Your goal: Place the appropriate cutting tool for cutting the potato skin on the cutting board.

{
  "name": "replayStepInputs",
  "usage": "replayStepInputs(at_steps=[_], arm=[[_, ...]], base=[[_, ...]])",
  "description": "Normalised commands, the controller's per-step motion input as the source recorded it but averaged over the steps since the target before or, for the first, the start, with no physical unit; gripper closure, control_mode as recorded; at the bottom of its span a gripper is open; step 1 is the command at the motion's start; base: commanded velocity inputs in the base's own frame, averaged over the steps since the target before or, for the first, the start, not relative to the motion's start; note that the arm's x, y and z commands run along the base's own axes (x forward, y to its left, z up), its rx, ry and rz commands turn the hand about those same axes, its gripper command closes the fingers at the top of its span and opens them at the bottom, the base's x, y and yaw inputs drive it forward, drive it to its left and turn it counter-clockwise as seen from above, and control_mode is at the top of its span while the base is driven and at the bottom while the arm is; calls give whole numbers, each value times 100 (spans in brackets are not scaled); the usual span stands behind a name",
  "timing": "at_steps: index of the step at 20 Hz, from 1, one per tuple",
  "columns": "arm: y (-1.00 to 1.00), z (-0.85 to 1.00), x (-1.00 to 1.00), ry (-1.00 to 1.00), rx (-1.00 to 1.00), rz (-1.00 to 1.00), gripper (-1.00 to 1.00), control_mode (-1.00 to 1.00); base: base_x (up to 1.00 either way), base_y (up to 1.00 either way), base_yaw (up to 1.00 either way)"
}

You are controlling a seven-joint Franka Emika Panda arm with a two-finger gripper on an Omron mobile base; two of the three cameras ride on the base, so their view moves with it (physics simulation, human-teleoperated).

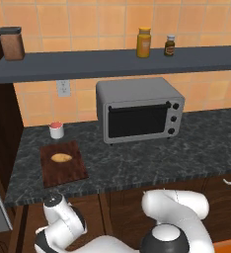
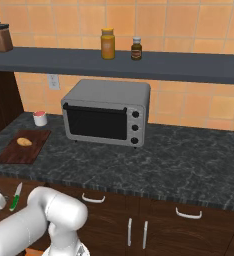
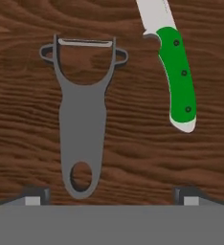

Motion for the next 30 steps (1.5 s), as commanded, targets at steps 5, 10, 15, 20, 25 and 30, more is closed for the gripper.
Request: replayStepInputs(at_steps=[5, 10, 15, 20, 25, 30], arm=[[4, -11, 9, -3, 0, 0, -100, -100], [1, -29, 17, 0, 0, 0, -100, -100], [8, -26, 32, 0, 0, 0, -100, -100], [20, -17, 23, 0, 0, 0, -100, -100], [24, -24, 4, 0, 0, -2, -100, -100], [5, -44, -3, 0, 0, -5, -100, -100]], base=[[0, 0, 0], [0, 0, 0], [0, 0, 0], [0, 0, 0], [0, 0, 0], [0, 0, 0]])
